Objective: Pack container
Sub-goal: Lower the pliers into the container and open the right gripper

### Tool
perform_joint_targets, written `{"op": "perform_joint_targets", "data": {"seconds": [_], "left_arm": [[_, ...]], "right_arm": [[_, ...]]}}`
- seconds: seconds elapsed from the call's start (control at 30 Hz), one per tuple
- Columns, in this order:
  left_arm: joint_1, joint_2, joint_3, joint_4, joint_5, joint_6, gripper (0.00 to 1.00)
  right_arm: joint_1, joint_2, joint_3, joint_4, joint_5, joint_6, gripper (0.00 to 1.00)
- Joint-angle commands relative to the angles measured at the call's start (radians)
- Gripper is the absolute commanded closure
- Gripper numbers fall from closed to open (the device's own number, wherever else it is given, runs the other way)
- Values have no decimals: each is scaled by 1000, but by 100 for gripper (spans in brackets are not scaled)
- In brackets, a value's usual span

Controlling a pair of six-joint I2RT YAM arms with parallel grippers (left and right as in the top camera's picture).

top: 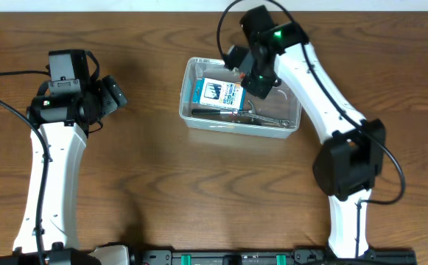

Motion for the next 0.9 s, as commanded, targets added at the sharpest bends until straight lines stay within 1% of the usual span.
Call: {"op": "perform_joint_targets", "data": {"seconds": [0.0, 0.1, 0.27, 0.3, 0.37, 0.4, 0.47, 0.53, 0.73, 0.87], "left_arm": [[4, -3, -6, -2, -16, 16, 2], [4, -3, -6, -2, -16, 16, 2], [4, -3, -6, -2, -16, 16, 2], [4, -3, -6, -2, -16, 17, 2], [4, -3, -6, -2, -16, 16, 2], [4, -3, -6, -2, -16, 17, 2], [4, -3, -6, -2, -16, 16, 2], [4, -3, -6, -2, -16, 16, 2], [4, -3, -6, -2, -16, 16, 2], [4, -3, -6, -2, -16, 16, 2]], "right_arm": [[-3, 26, 4, -6, -56, 10, 99], [-3, 54, 4, -13, -58, 42, 99], [-3, 99, 3, -20, -59, 42, 98], [-4, 105, 3, -20, -59, 42, 95], [-4, 119, 3, -19, -59, 43, 75], [-4, 129, 3, -19, -59, 46, 70], [-5, 138, 3, -17, -58, 53, 63], [-6, 142, 3, -16, -58, 53, 59], [-11, 127, 14, -14, -58, 80, 60], [-20, 60, 85, -47, -58, 147, 60]]}}
